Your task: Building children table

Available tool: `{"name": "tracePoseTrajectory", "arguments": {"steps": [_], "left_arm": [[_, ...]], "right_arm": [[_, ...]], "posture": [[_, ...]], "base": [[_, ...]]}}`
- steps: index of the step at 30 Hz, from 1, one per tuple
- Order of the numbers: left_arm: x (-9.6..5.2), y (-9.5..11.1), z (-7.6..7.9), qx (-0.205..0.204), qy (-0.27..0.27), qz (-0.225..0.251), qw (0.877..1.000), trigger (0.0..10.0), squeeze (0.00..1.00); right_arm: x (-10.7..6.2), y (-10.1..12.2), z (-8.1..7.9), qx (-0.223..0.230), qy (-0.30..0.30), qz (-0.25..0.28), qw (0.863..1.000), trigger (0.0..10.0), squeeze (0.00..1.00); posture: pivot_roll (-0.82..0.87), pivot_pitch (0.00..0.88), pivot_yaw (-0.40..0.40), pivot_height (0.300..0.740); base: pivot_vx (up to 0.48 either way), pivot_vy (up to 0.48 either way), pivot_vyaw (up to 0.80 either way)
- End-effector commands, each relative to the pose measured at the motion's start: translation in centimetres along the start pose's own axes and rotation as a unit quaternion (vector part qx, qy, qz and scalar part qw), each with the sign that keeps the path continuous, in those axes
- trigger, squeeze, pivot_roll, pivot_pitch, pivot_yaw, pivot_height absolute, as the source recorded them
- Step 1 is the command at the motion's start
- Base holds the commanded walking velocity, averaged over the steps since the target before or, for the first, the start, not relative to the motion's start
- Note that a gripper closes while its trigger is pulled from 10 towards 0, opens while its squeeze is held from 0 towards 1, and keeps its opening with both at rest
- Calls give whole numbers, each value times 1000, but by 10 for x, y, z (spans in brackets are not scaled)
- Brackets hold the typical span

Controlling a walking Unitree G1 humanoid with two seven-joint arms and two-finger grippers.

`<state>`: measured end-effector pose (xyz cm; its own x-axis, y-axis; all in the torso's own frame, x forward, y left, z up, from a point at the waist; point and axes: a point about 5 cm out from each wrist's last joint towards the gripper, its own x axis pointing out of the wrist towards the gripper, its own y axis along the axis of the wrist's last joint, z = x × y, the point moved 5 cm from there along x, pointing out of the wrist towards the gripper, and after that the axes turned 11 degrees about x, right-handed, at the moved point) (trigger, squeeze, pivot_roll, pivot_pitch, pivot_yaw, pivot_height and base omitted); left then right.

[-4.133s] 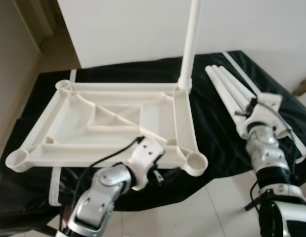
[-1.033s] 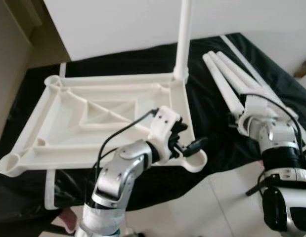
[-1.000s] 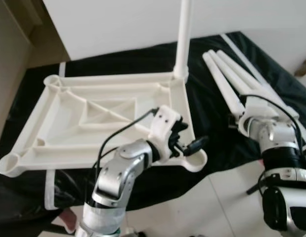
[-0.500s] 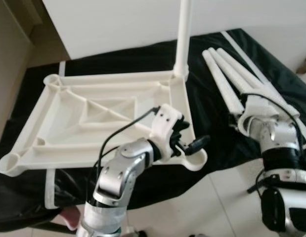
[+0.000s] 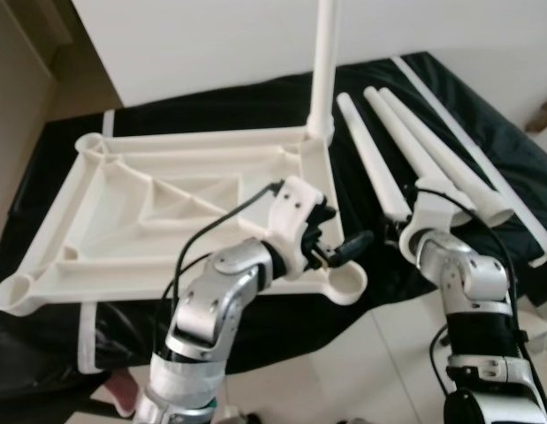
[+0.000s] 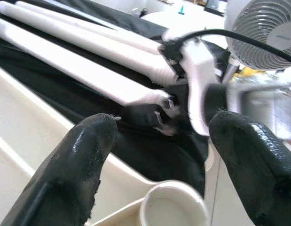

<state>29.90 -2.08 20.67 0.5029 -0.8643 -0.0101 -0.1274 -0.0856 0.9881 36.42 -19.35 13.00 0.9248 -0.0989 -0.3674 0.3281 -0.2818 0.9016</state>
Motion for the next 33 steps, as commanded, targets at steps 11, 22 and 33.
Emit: {"name": "tracePoseTrajectory", "arguments": {"steps": [11,22,33], "left_arm": [[1,4,-16,20,44,3,999,10000,0],[2,6,-17,33,40,6,999,10000,0],[6,7,-17,41,30,7,999,10000,0]], "right_arm": [[-39,-41,-5,44,-1,-43,998,10000,0],[-57,-63,29,-16,-26,-55,998,10000,1000],[-42,-3,12,12,22,48,999,10000,0]], "posture": [[-1,18,34,740],[-4,7,51,740],[-6,0,72,740]], "base": [[0,0,0],[0,0,0],[0,0,0]]}}
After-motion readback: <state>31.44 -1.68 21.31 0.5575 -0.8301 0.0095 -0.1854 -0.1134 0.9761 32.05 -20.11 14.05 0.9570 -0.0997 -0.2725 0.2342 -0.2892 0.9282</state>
